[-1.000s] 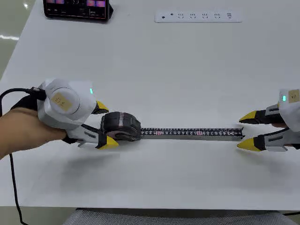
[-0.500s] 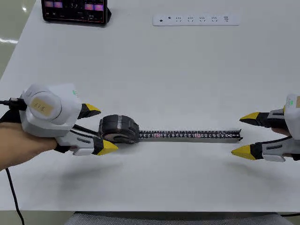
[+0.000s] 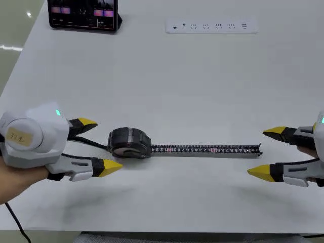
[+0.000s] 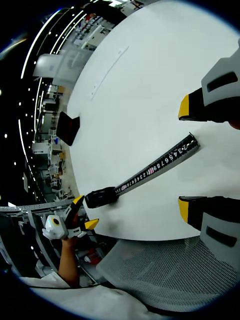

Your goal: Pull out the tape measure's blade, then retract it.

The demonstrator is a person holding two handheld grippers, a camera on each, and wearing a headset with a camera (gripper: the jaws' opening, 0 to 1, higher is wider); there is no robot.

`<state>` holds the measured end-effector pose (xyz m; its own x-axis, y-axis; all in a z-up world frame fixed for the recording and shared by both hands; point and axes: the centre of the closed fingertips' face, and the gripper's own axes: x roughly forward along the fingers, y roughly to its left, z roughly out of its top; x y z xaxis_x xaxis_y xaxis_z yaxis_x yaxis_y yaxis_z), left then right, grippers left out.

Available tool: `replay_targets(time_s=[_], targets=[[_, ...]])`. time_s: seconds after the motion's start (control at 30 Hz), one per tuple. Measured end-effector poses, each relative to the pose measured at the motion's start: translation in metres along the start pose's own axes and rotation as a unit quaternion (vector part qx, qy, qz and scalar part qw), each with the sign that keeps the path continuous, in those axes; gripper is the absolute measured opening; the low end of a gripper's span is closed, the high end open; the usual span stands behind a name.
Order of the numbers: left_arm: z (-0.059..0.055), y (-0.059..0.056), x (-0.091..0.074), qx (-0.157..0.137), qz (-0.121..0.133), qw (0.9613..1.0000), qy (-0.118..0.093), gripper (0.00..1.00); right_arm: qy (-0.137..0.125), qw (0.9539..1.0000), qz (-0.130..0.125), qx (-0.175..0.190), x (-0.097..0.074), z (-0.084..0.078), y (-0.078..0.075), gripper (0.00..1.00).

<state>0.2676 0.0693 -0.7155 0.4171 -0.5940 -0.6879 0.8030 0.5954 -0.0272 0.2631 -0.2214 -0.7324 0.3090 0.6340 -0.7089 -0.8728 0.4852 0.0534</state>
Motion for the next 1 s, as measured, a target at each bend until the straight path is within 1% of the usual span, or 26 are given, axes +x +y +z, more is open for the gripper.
replay_targets(time_s=[0.27,0.43,0.63,0.7,0.77,0.83,1.0], targets=[[0.000,-0.005,-0.011,-0.013,0.018,0.9993,-0.029,0.67,-0.015,0.9996,-0.020,0.016,-0.010,0.000,0.002,0.61],[-0.005,-0.010,-0.015,-0.016,0.024,0.9991,-0.030,0.68,-0.019,0.9992,-0.026,0.023,-0.017,-0.003,0.007,0.61],[-0.008,-0.014,-0.023,-0.038,0.037,0.9976,-0.045,0.71,-0.021,0.9988,-0.033,0.029,-0.024,-0.009,0.013,0.64],[-0.012,-0.016,-0.025,-0.049,0.039,0.9969,-0.049,0.71,-0.019,0.9988,-0.034,0.029,-0.026,-0.012,0.015,0.65],[-0.012,-0.019,-0.027,-0.060,0.041,0.9958,-0.055,0.71,-0.015,0.9990,-0.031,0.029,-0.026,-0.015,0.018,0.66],[-0.013,-0.021,-0.029,-0.065,0.045,0.9950,-0.060,0.72,-0.014,0.9990,-0.031,0.030,-0.027,-0.017,0.021,0.67],[-0.018,-0.025,-0.033,-0.072,0.055,0.9940,-0.061,0.74,-0.020,0.9987,-0.032,0.033,-0.029,-0.018,0.027,0.70]])
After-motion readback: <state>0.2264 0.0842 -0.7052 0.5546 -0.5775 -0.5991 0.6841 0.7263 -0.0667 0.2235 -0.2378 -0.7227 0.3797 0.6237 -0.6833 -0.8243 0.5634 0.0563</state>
